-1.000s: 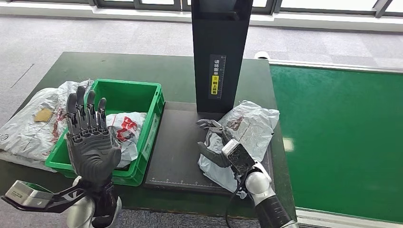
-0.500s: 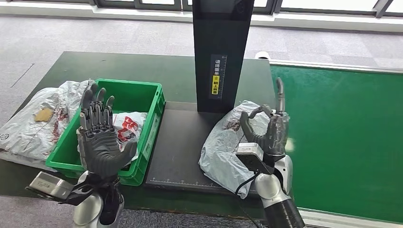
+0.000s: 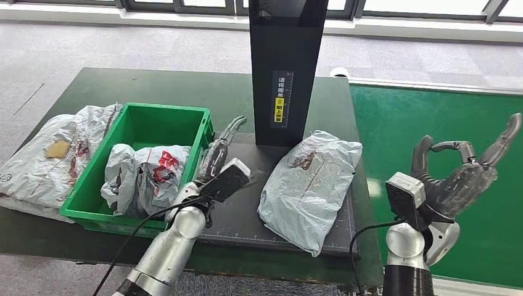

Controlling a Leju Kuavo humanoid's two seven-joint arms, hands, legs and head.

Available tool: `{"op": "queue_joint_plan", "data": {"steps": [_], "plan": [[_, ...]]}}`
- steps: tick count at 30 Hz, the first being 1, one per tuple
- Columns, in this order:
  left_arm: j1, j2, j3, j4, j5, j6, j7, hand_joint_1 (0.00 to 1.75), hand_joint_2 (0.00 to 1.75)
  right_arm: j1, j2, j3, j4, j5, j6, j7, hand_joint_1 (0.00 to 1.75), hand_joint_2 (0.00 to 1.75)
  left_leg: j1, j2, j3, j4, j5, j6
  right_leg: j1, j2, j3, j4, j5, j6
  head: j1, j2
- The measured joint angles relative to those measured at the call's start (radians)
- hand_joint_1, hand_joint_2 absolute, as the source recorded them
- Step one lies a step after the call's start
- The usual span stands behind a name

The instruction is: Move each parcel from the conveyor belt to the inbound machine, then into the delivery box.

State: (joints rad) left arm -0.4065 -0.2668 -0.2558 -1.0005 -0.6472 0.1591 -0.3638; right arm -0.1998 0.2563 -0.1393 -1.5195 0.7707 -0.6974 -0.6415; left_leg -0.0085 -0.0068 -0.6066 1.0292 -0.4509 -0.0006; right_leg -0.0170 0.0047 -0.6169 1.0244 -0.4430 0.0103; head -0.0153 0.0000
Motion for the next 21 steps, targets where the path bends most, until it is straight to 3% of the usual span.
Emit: {"op": "queue_joint_plan", "data": {"steps": [7,13,18,21], "plan": [[-0.057,-0.019,-0.037,0.155,-0.036,0.013,0.023,0.00,1.75,-0.005,0.012,-0.058,0.000,0.000,0.000,0.000,0.00,1.75,0.000,0.000,0.000,0.000,0.000,0.000,0.000,0.001,-0.001,0.000,0.000,0.000,0.000,0.000],[-0.106,-0.032,-0.062,0.272,-0.101,-0.034,0.102,0.00,1.75,-0.023,0.012,-0.062,0.018,0.029,0.000,0.080,0.00,1.75,0.000,0.001,0.000,0.000,0.000,0.000,0.000,0.001,-0.001,0.000,-0.001,0.000,0.000,0.000],[-0.136,-0.046,-0.078,0.357,-0.121,-0.040,0.124,0.00,1.75,-0.037,0.012,-0.062,0.039,0.041,0.000,0.094,0.00,1.75,0.000,0.001,0.000,0.000,0.000,0.000,0.000,0.001,-0.001,0.000,0.000,0.000,0.000,0.000],[-0.150,-0.050,-0.092,0.393,-0.155,-0.061,0.154,0.00,1.75,-0.039,0.012,-0.062,0.047,0.041,0.000,0.105,0.00,0.44,0.000,0.000,-0.001,0.000,0.000,0.000,0.000,0.001,-0.001,0.000,0.000,0.000,0.000,0.000]]}}
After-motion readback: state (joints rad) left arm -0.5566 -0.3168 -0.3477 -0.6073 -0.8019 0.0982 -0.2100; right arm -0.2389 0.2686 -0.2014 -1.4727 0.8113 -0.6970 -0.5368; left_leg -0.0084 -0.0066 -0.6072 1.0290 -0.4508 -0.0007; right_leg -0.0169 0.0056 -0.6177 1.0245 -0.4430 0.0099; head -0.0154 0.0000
